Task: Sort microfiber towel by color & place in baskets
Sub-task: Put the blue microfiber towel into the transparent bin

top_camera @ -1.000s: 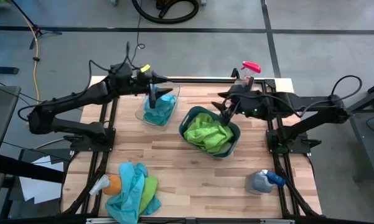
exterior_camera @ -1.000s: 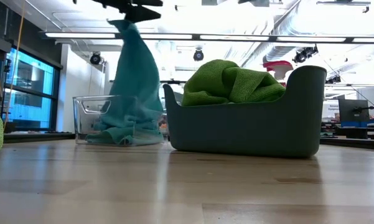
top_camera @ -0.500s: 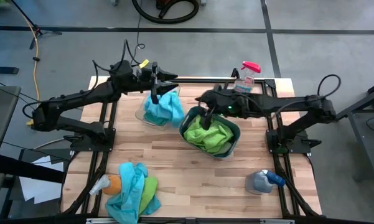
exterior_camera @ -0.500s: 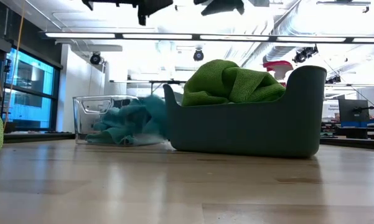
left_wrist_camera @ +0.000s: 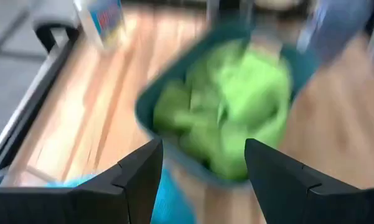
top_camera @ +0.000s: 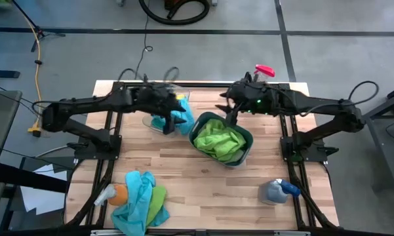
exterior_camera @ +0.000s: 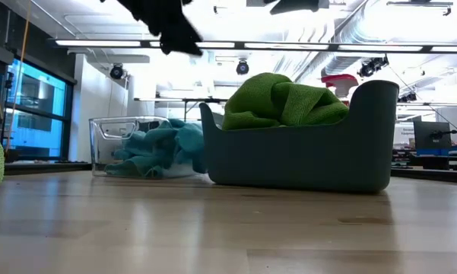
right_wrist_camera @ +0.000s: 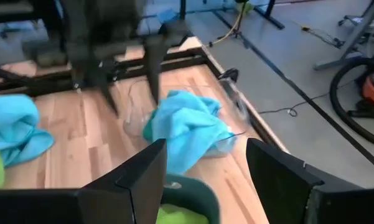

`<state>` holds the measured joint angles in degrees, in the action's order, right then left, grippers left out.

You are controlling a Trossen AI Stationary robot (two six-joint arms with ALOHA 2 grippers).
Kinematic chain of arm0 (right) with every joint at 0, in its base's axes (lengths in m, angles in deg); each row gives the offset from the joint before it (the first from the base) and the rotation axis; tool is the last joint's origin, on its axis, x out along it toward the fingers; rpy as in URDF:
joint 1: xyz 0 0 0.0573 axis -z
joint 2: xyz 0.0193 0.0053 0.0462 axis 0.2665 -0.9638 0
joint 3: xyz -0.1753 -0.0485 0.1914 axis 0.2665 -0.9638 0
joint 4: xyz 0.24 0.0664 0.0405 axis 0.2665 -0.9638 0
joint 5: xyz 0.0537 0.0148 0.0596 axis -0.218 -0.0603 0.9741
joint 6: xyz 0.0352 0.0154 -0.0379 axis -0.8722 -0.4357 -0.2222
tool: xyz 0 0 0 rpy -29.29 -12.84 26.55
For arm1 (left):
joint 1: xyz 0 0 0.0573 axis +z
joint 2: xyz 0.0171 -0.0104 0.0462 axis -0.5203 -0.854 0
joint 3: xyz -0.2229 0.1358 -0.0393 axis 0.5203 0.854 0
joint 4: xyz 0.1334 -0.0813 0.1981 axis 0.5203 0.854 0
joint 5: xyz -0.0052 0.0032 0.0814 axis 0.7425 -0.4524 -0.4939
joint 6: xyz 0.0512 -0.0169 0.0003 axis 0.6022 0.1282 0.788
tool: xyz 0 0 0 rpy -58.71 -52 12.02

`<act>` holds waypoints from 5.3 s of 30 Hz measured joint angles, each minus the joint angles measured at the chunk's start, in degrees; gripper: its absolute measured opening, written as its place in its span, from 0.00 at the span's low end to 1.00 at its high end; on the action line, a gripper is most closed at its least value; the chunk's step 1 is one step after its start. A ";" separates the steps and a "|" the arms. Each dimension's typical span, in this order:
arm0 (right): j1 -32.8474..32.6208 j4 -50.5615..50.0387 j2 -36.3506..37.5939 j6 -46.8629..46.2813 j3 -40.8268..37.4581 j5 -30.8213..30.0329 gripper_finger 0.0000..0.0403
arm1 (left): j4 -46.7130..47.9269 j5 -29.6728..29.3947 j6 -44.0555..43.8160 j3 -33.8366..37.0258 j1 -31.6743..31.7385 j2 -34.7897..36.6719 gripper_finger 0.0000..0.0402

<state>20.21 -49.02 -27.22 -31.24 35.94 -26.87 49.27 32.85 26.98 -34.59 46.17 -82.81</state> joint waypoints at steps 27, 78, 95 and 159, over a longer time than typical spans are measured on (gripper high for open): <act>2.40 -6.97 2.42 -1.76 0.01 -0.01 0.54 | 27.34 -18.03 -12.31 -20.21 0.17 -31.15 0.49; 2.38 -7.17 2.41 -4.59 0.04 -0.06 0.54 | 37.60 -56.24 -0.74 -4.98 15.60 -6.24 0.00; 2.38 -7.16 2.41 -5.21 0.04 -0.06 0.54 | 24.84 -54.87 -3.05 -5.09 16.47 4.68 0.00; 2.38 -6.92 2.39 -6.10 0.06 -0.06 0.54 | 3.87 -26.08 -26.43 17.33 7.32 -2.41 0.44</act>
<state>22.59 -55.94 -24.83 -37.34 35.99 -26.93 53.14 6.76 0.54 -17.26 53.48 -85.22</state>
